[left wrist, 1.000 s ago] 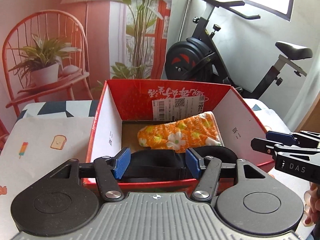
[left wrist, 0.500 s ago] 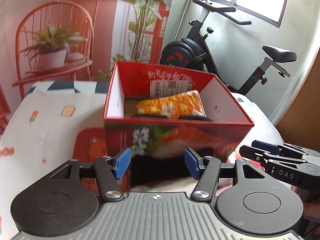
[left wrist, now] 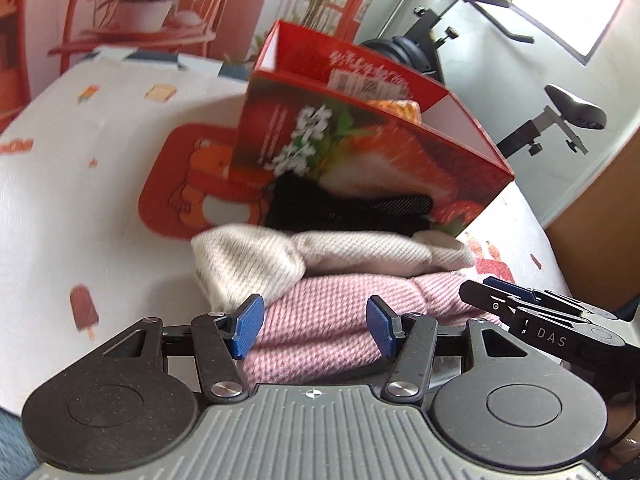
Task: Organize soft objects
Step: 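Lower both tools to the pink knit towel and close on it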
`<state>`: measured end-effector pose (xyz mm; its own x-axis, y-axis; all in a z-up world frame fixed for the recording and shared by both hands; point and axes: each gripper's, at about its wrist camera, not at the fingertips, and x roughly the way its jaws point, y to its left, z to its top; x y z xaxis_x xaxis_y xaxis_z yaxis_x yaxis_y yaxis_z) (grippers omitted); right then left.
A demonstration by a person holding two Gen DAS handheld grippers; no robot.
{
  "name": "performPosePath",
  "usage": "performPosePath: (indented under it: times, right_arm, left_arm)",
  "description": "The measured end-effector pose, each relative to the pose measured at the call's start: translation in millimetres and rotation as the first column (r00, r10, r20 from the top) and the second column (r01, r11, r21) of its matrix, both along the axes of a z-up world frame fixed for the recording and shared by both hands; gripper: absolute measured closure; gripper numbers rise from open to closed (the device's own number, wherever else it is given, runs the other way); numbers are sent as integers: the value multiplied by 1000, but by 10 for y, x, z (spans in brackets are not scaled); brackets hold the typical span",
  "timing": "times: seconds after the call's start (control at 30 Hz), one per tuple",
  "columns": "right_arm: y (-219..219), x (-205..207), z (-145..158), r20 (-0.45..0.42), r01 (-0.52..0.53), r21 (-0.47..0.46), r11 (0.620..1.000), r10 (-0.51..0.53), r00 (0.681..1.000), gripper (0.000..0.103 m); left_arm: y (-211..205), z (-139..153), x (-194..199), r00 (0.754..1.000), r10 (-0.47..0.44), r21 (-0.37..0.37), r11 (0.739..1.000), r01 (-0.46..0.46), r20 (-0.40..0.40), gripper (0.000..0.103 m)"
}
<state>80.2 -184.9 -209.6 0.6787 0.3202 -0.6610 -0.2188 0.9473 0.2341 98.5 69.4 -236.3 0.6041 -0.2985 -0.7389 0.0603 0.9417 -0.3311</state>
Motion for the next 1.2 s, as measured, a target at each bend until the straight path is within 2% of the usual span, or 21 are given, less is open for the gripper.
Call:
performPosePath:
  times: [0.17,0.33,0.4,0.67,0.77,0.87,1.2]
  right_arm:
    - [-51,41,-177,-60,2,29,1000,0,998,58]
    - [-130,72,-257,-81,27,60,998,-22,996,42]
    - [-156,85,-293,-93,55,61,997,-49,994,30]
    - [-192,95,-358,-104,81,89,993,-72,992,23]
    - [-232,102,-401,-115,93,106,990,-81,990,16]
    - [-258,98,-439,-116,100,134,986,-84,990,15]
    - [-240,100,-471,-101,95,144,985,-81,992,11]
  left_arm:
    - [63,-139,19,999,12,-19,1000,-13,-46,44]
    - [32,-223,32,999,3,-11,1000,-3,-49,44]
    - [34,-250,30,999,-4,-16,1000,3,-45,44]
    - [84,-306,45,999,-6,-45,999,4,-41,44]
    - [66,-315,52,999,-8,-35,999,7,-41,44]
    - [61,-317,54,999,-10,-32,999,9,-40,44]
    - [73,-345,55,999,-1,-41,999,0,-36,44]
